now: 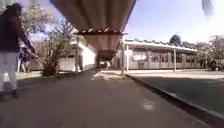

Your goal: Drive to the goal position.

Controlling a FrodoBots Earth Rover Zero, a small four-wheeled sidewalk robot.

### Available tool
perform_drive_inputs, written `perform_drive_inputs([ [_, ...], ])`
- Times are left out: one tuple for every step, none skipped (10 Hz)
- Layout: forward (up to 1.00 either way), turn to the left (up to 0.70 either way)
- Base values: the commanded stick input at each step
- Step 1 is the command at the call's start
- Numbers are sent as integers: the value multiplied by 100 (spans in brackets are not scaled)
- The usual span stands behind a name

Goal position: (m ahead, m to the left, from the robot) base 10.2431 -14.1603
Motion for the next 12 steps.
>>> perform_drive_inputs([
  [100,0],
  [100,0],
  [100,0],
  [100,0],
  [100,0],
  [100,0],
  [100,0],
  [100,0],
  [100,0],
  [100,0],
  [100,0],
  [100,0],
])
